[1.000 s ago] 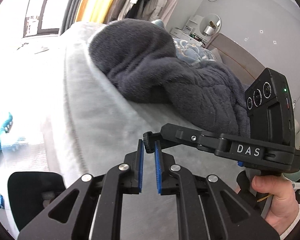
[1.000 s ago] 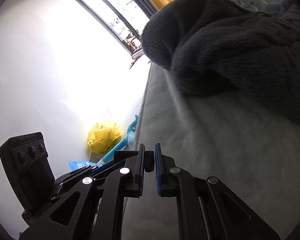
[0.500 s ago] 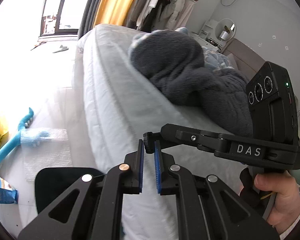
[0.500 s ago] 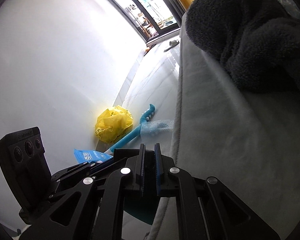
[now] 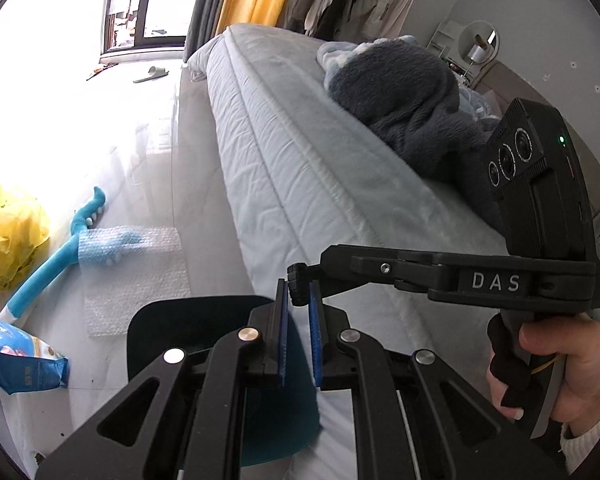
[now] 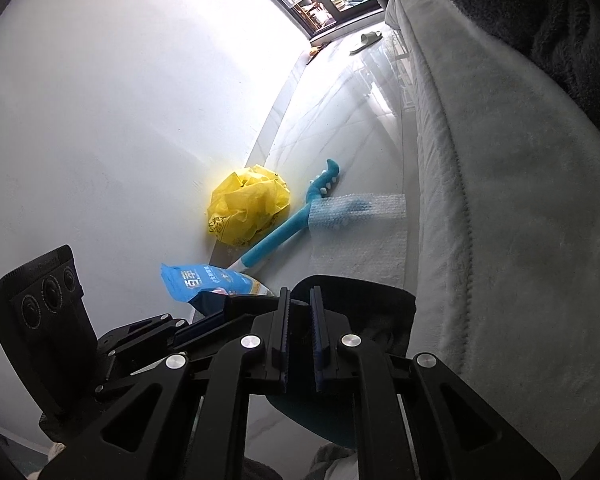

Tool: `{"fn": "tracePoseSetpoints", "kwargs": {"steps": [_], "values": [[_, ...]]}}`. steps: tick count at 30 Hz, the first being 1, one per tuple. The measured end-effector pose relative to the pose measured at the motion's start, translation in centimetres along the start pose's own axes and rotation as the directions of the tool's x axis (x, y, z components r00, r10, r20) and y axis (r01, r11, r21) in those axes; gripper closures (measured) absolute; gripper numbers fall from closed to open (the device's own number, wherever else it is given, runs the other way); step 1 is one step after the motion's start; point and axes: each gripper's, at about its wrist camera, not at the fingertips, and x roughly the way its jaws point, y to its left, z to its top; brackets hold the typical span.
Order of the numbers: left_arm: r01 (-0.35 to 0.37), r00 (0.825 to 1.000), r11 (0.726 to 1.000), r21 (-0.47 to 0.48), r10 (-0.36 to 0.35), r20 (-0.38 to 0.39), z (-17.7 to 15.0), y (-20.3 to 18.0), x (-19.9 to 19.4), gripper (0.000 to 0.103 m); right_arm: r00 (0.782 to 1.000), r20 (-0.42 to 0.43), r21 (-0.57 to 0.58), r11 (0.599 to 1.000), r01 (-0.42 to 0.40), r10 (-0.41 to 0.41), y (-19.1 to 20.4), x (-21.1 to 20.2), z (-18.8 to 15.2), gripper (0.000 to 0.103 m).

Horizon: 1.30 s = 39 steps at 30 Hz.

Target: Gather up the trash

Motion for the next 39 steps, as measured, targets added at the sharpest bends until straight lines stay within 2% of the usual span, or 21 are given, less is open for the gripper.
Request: {"fn": "tracePoseSetpoints", "kwargs": {"steps": [10,15,24,26,27,28,29,31,32,34,38,39], "values": [[-0.056,0.993,0.998,-0.032,0.052,-0.105,-1.5,3.3,1.1,0.092,0.999,-0.009,0.035,0.998,0.047,-0.047,-0.3,0.4,-0.3,0.089],[-0.095,0.983,0.994,-0.052,0.085,-0.164,-2.2,4.5,1.8,0.092,0.996,-0.069,0.021,0.998,0.066,-0.065,0.1,1.9,-1.0,0.089],[-0.133,0.970,0.989,-0.059,0.117,-0.212,-2.8,5.3,2.0,0.092,0.993,-0.094,0.015,0.997,0.079,-0.077,0.3,1.8,-1.2,0.089],[-0.149,0.968,0.988,-0.045,0.136,-0.211,-2.8,5.0,1.9,0.085,0.991,-0.095,0.010,0.996,0.090,-0.089,0.4,1.6,-1.4,0.088],[-0.159,0.967,0.987,-0.035,0.148,-0.205,-2.8,4.8,1.6,0.075,0.991,-0.094,0.006,0.996,0.094,-0.093,0.5,1.4,-1.5,0.087],[-0.163,0.968,0.986,-0.032,0.153,-0.199,-2.8,4.5,1.4,0.067,0.991,-0.091,0.000,0.995,0.101,-0.100,0.6,1.1,-1.6,0.079],[-0.164,0.969,0.986,-0.028,0.156,-0.190,-2.8,4.3,1.0,0.063,0.990,-0.086,-0.010,0.994,0.111,-0.111,0.8,0.8,-1.7,0.062],[-0.162,0.975,0.987,-0.024,0.156,-0.156,-2.7,3.9,0.1,0.044,0.990,-0.062,-0.045,0.991,0.128,-0.130,1.3,-0.3,-2.0,0.041],[-0.163,0.978,0.986,-0.024,0.159,-0.135,-2.6,3.7,-0.4,0.040,0.989,-0.048,-0.067,0.989,0.134,-0.137,1.6,-1.1,-2.1,0.041],[-0.182,0.981,0.983,-0.017,0.181,-0.072,-2.4,3.1,-1.7,0.023,0.985,-0.007,-0.107,0.980,0.170,-0.172,2.1,-2.8,-2.4,0.040],[-0.209,0.977,0.978,-0.019,0.210,0.043,-2.2,1.4,-4.0,0.018,0.963,0.127,-0.137,0.957,0.255,-0.238,2.8,-7.7,-3.7,0.029],[-0.209,0.975,0.978,-0.024,0.210,0.065,-2.2,0.9,-4.5,0.013,0.956,0.155,-0.139,0.952,0.272,-0.251,2.8,-8.9,-4.2,0.028]]}}
